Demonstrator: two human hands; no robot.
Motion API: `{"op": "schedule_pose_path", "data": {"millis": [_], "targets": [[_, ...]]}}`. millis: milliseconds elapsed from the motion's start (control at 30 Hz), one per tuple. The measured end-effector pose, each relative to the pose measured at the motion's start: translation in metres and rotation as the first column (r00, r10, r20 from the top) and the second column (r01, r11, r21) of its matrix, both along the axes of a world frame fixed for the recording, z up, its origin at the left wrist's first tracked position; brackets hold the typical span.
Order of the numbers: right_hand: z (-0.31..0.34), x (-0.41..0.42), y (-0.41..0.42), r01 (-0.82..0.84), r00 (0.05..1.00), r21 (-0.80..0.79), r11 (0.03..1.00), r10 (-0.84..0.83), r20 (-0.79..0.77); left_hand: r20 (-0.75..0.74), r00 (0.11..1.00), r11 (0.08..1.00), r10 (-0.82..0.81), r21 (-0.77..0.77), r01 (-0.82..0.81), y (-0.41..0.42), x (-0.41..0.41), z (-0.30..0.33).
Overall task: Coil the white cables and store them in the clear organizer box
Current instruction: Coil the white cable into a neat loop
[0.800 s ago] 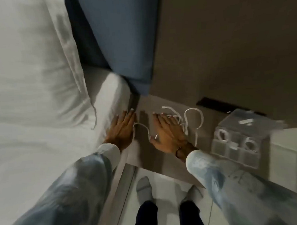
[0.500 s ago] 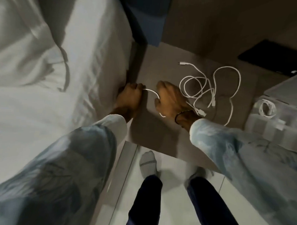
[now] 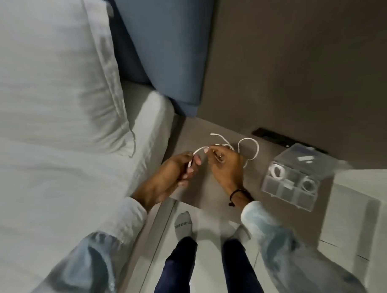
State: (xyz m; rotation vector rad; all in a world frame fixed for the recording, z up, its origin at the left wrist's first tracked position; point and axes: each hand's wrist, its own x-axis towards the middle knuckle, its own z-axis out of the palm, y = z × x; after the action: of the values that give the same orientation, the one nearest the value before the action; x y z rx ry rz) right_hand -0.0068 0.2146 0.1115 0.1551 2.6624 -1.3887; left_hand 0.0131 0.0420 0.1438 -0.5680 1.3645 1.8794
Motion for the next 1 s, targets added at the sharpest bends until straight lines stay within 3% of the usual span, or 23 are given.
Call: {"op": "schedule_pose_path", "data": {"millis": [100, 233, 367, 400, 467, 533, 600, 633, 700, 833, 900, 1000], "targets": [[0.058, 0.009, 0.008, 0.003, 0.999, -0.126, 0.992, 0.002, 0.035, -0.029, 0.989, 0.954, 0.146, 0.269, -0.133, 0.019, -0.015, 0.08], [0.119, 0.02, 0.017, -0.077, 0.997, -0.073, 0.994, 0.076, -0.026, -0.195, 0.928, 0.894, 0.316, 0.389, -0.223, 0.043, -0.036, 0.164], [0.175, 0.031, 0.03, -0.128, 0.985, -0.024, 0.991, 0.125, -0.123, -0.452, 0.787, 0.882, 0.419, 0.409, -0.235, 0.049, -0.051, 0.226], [0.186, 0.033, 0.033, -0.15, 0.981, -0.014, 0.989, 0.147, -0.124, -0.534, 0.741, 0.904, 0.408, 0.348, -0.247, 0.051, -0.053, 0.233], [0.215, 0.034, 0.04, -0.21, 0.966, 0.021, 0.977, 0.211, -0.152, -0.776, 0.586, 0.955, 0.231, 0.067, -0.287, 0.054, -0.055, 0.247], [0.243, 0.032, 0.049, -0.269, 0.94, 0.063, 0.961, 0.276, -0.2, -0.918, 0.356, 0.892, -0.176, -0.302, -0.336, 0.053, -0.052, 0.252], [0.271, 0.025, 0.063, -0.278, 0.909, 0.147, 0.949, 0.31, -0.278, -0.809, 0.153, 0.751, -0.567, -0.584, -0.309, 0.051, -0.047, 0.254], [0.285, 0.023, 0.071, -0.269, 0.897, 0.205, 0.941, 0.322, -0.303, -0.74, 0.112, 0.695, -0.663, -0.664, -0.277, 0.05, -0.042, 0.256], [0.311, 0.016, 0.088, -0.235, 0.892, 0.27, 0.934, 0.317, -0.321, -0.716, 0.12, 0.687, -0.688, -0.695, -0.213, 0.053, -0.03, 0.259], [0.348, 0.004, 0.112, -0.192, 0.9, 0.2, 0.961, 0.254, -0.356, -0.74, 0.326, 0.79, -0.588, -0.612, 0.036, 0.065, -0.002, 0.272], [0.358, 0.001, 0.116, -0.184, 0.893, 0.113, 0.976, 0.214, -0.397, -0.784, 0.429, 0.893, -0.448, -0.42, 0.164, 0.072, 0.007, 0.287], [0.356, 0.004, 0.11, -0.109, 0.914, -0.078, 0.991, 0.068, -0.4, -0.747, 0.663, 0.99, -0.05, 0.053, 0.134, 0.083, 0.009, 0.314]]}}
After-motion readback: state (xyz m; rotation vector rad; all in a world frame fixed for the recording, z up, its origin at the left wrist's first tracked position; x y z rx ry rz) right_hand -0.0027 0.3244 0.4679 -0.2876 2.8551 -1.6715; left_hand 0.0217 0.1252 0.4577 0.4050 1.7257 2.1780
